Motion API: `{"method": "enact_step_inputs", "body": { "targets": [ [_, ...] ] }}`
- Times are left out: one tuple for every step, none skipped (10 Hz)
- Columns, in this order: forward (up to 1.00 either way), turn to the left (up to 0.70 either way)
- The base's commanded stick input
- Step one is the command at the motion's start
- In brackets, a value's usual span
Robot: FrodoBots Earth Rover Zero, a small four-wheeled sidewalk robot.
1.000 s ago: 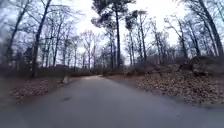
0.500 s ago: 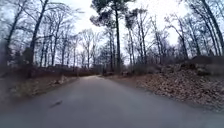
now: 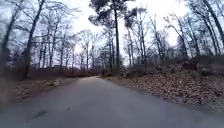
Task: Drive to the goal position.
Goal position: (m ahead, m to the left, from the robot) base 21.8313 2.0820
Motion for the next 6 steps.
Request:
{"method": "enact_step_inputs", "body": {
  "targets": [
    [1.0, 0.0],
    [1.0, 0.0],
    [1.0, 0.0],
    [1.0, 0.0],
    [1.0, 0.0],
    [1.0, 0.0]
  ]
}}
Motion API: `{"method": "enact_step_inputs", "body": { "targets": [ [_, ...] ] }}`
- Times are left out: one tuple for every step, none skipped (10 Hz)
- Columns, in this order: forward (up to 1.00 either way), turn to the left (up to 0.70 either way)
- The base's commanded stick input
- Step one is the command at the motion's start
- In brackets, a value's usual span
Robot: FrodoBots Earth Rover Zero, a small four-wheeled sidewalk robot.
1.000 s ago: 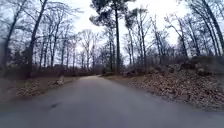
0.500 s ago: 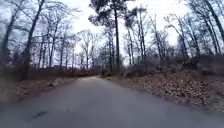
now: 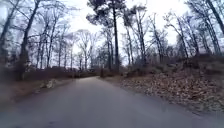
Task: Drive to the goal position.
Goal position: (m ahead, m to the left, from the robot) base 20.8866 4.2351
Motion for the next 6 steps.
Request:
{"method": "enact_step_inputs", "body": {
  "targets": [
    [1.0, 0.0],
    [1.0, 0.0],
    [1.0, 0.0],
    [1.0, 0.0],
    [1.0, 0.0],
    [1.0, 0.0]
  ]
}}
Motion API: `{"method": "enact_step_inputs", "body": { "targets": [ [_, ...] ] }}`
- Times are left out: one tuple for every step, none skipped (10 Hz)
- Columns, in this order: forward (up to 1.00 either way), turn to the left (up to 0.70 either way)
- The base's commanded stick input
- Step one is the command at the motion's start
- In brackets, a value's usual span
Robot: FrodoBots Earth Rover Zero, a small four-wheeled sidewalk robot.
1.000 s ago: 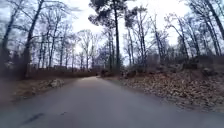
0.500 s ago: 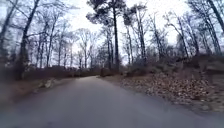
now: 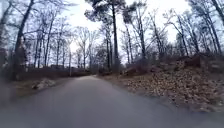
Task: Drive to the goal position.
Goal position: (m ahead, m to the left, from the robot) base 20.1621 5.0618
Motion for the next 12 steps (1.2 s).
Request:
{"method": "enact_step_inputs", "body": {
  "targets": [
    [1.0, 0.0],
    [1.0, 0.0],
    [1.0, 0.0],
    [1.0, 0.0],
    [1.0, 0.0],
    [1.0, 0.0],
    [1.0, 0.08],
    [1.0, 0.23],
    [1.0, 0.39],
    [1.0, 0.4],
    [1.0, 0.28],
    [1.0, 0.0]
  ]
}}
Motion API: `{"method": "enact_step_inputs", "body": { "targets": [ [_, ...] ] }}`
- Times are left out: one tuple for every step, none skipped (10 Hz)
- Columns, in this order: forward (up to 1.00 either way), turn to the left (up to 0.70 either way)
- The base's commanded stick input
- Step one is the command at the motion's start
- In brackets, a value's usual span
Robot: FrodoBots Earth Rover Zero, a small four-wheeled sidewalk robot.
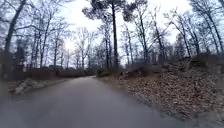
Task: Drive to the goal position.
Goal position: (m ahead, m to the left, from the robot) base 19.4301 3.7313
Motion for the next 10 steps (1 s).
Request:
{"method": "enact_step_inputs", "body": {
  "targets": [
    [1.0, 0.0],
    [1.0, 0.21],
    [1.0, 0.4],
    [1.0, 0.4],
    [1.0, 0.31],
    [1.0, 0.0],
    [1.0, 0.0],
    [1.0, 0.0],
    [1.0, 0.16],
    [1.0, 0.32]
  ]
}}
